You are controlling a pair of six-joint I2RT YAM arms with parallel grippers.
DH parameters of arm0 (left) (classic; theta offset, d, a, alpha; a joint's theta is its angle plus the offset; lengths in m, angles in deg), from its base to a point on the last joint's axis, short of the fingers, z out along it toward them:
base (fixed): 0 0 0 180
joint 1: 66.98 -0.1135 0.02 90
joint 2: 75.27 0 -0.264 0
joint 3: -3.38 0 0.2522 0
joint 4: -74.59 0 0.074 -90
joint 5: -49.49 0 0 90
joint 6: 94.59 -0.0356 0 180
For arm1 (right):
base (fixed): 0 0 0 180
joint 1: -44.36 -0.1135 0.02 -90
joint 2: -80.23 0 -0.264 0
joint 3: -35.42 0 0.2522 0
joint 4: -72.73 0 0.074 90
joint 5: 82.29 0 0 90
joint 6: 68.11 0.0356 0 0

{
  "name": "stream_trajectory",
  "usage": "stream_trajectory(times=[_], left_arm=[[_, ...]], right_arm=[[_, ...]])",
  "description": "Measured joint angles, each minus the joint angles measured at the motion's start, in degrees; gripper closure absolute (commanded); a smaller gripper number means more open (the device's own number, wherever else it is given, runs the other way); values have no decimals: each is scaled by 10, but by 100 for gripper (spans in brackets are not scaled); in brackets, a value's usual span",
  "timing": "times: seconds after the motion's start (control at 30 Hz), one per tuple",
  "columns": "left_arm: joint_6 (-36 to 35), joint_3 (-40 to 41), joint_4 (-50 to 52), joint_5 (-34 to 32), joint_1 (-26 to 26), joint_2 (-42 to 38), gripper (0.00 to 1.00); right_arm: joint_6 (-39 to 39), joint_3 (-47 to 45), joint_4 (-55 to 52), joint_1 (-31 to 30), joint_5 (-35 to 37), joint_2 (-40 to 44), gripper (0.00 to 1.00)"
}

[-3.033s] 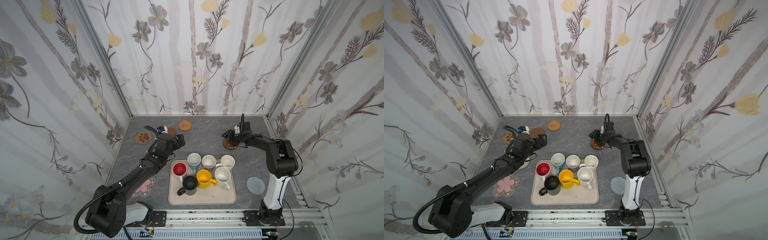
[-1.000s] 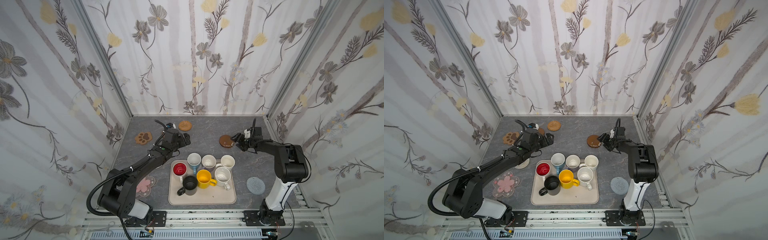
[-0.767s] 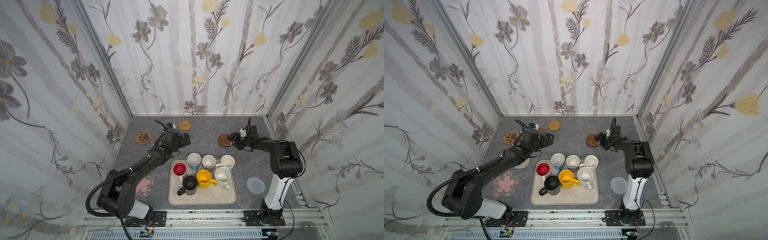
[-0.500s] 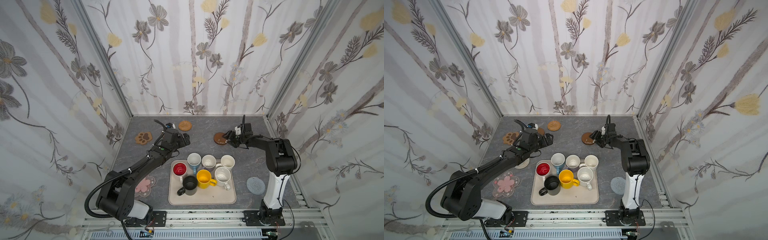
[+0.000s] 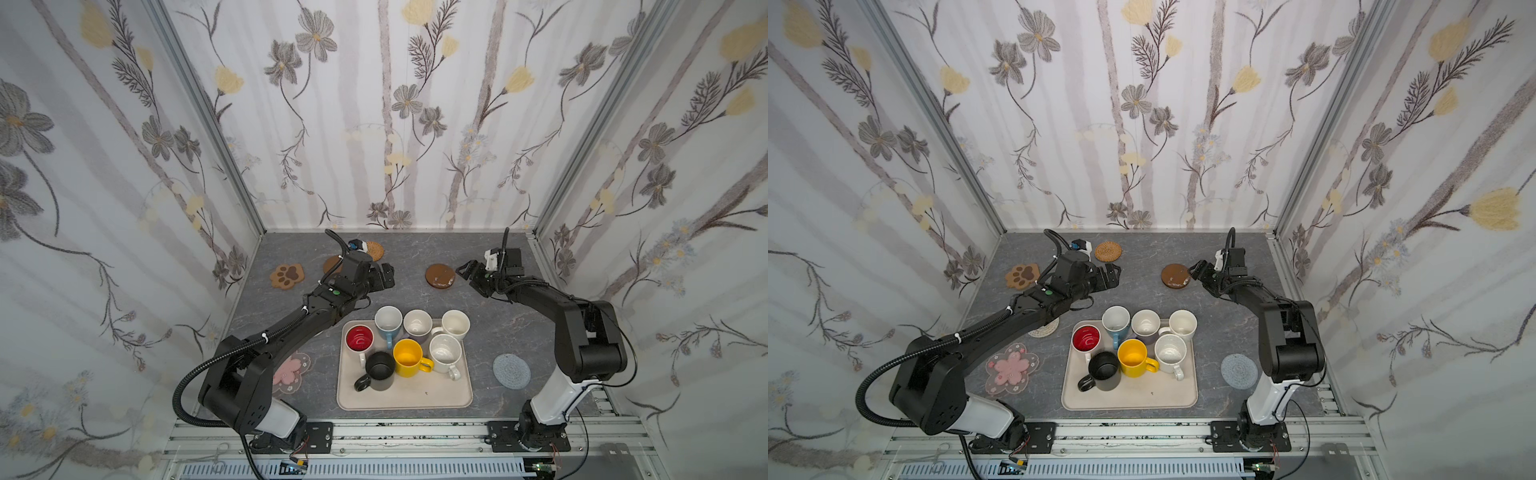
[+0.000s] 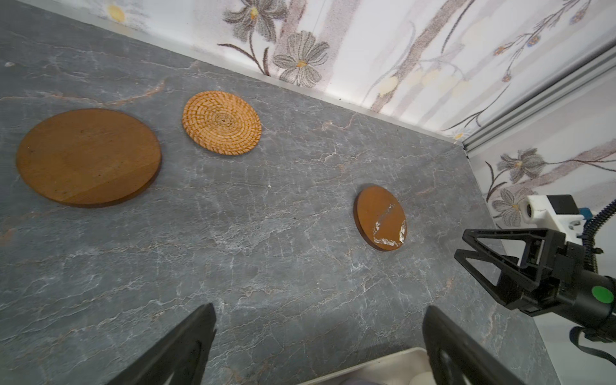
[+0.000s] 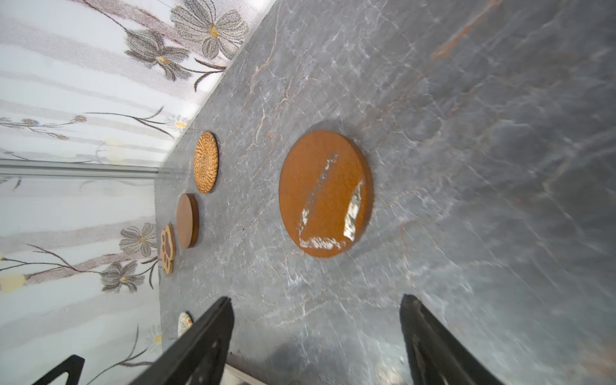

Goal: Place cups on coasters
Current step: Move the coaster to the top-center of the table, then move the coaster to the middle-right of the table.

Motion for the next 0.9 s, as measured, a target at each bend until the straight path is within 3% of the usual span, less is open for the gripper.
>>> stream_trajectory(times=[0.07,0.47,0.67,0.9], left_arm=[[0,-9,1,-7,13,7,0],[-11,-69,3,-21,83,76,0],[-10,-74,3,-21,105,84,0],[-5,-61,1,-21,115,82,0]], right_arm=[[-7,-35,-5,5,14,41,27],[-17,-238,-63,43,90,289,80],[-13,-301,-88,70,116,345,100],[17,-366,-110,85,129,409,100]])
